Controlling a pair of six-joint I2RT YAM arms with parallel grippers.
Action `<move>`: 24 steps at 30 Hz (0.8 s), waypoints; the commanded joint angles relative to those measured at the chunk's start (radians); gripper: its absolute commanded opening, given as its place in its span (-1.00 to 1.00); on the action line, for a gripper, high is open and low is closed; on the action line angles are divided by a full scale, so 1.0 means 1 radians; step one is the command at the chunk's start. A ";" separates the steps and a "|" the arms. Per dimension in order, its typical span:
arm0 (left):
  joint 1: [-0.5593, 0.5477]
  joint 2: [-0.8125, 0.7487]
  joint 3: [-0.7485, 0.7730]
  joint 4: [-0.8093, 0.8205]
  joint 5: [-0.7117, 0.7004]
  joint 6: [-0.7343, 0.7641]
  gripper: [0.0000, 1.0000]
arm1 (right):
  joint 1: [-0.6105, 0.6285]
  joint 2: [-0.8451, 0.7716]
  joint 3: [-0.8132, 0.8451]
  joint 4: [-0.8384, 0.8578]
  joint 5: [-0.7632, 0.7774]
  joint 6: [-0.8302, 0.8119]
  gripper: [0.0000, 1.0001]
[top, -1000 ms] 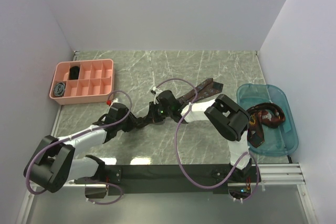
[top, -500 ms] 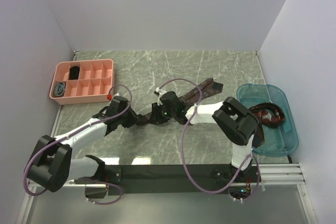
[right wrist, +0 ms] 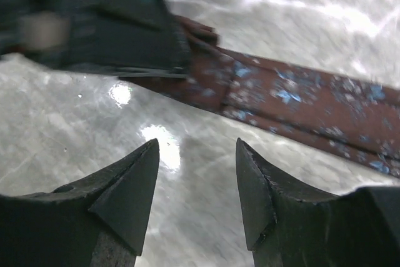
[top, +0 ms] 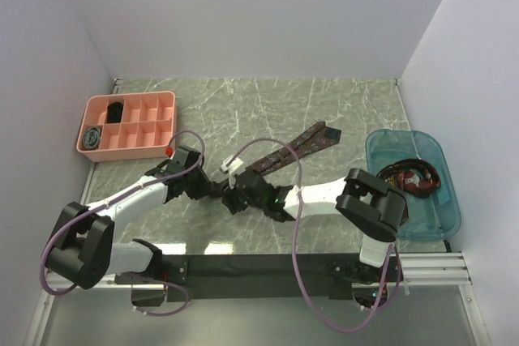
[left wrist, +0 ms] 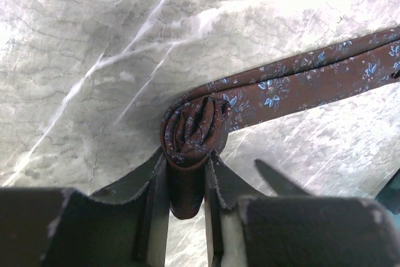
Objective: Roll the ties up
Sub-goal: Roll the tie
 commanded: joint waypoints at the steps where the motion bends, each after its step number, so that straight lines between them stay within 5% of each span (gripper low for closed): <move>1: 0.003 0.008 0.052 -0.036 -0.017 -0.014 -0.99 | 0.085 0.053 0.014 0.103 0.257 -0.145 0.19; 9: 0.005 0.023 0.072 -0.074 -0.017 -0.016 -0.99 | 0.194 0.236 0.050 0.232 0.511 -0.288 0.22; 17: 0.005 0.041 0.076 -0.066 0.001 -0.026 -0.99 | 0.217 0.366 0.114 0.235 0.574 -0.343 0.22; 24: 0.028 0.037 0.081 -0.088 -0.017 -0.034 -0.99 | 0.216 0.429 0.146 0.201 0.585 -0.337 -0.02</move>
